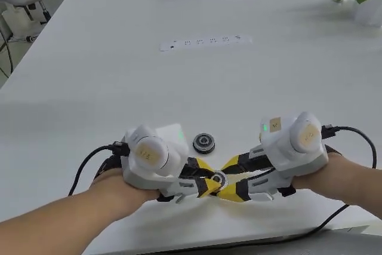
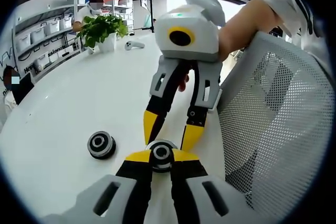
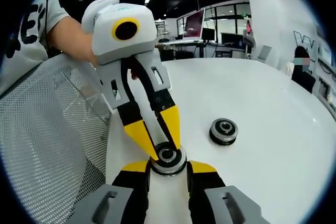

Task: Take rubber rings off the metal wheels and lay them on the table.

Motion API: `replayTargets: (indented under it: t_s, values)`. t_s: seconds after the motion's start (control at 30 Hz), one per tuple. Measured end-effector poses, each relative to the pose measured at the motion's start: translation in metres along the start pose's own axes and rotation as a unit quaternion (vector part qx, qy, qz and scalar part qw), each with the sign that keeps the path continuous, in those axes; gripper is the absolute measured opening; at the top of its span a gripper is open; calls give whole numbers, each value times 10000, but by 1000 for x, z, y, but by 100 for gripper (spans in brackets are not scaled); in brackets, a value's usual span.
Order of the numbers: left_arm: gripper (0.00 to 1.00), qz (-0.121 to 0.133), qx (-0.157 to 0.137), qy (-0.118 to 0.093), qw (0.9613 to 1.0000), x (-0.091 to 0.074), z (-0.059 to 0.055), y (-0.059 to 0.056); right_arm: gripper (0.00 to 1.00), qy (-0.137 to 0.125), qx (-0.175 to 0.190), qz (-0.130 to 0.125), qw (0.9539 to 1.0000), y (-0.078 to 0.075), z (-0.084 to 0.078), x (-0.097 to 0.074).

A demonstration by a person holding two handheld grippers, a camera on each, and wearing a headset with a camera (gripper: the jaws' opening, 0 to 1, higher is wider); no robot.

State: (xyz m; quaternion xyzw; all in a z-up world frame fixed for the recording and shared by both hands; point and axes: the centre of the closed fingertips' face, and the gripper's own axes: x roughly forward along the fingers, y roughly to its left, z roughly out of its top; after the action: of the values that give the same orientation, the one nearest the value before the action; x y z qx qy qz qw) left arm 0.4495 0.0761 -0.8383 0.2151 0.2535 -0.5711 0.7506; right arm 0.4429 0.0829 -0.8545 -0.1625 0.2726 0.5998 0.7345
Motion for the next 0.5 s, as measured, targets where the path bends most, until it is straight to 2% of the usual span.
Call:
replayTargets:
  t_s: [0.5]
  values:
    - [7, 23, 21, -18, 10000, 1, 1, -1, 21, 58, -72, -98, 9999, 0, -5, -4]
